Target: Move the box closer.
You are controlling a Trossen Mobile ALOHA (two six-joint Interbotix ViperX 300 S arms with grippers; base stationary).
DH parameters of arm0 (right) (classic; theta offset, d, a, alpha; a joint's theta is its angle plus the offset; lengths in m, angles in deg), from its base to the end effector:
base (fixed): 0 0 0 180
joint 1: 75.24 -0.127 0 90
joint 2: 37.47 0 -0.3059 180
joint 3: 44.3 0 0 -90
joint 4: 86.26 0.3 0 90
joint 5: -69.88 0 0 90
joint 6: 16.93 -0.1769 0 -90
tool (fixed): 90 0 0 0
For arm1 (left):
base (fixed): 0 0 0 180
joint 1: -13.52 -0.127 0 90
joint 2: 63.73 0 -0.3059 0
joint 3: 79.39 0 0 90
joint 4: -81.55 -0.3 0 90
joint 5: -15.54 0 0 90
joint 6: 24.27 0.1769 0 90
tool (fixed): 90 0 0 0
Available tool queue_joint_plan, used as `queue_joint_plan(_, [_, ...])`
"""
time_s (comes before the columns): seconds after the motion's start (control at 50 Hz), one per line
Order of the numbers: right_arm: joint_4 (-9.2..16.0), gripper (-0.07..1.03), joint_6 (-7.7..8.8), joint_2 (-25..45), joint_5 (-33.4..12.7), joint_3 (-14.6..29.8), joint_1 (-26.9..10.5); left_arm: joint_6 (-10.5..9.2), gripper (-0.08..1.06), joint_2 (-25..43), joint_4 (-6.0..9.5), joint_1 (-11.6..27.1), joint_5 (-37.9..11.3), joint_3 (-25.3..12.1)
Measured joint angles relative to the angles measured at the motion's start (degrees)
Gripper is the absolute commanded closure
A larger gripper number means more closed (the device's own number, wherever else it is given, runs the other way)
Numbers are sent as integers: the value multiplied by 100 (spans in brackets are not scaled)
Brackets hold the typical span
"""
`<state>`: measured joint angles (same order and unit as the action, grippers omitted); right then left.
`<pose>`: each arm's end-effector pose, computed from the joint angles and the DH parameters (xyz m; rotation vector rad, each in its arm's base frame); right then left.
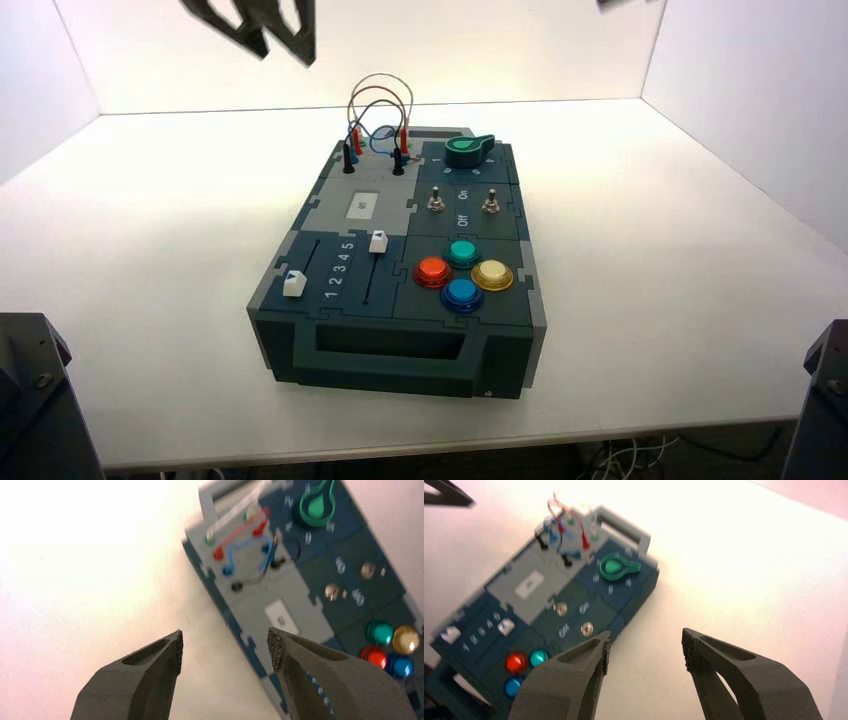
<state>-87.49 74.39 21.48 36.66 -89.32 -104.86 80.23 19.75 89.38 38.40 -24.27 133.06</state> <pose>0.2215 0.1235 0.1869 -0.2553 0.7937 0.4929 0.2731 -0.1437 0.1394 0.3280 1.1037 -0.5476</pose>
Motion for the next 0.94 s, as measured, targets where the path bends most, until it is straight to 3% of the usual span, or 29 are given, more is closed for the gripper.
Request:
queue_joint_plan(0.42, [-114,23,0,-281,360,-352,0,9,11,141,-9,431,176,149])
queue_joint_plan(0.74, [-176,23,9,-369,554,-431,0,9,11,88,0,475,141,167])
queue_joint_plan(0.94, [-360,23,0,-422,598,-457,0,9,11,44,0,475,149,176])
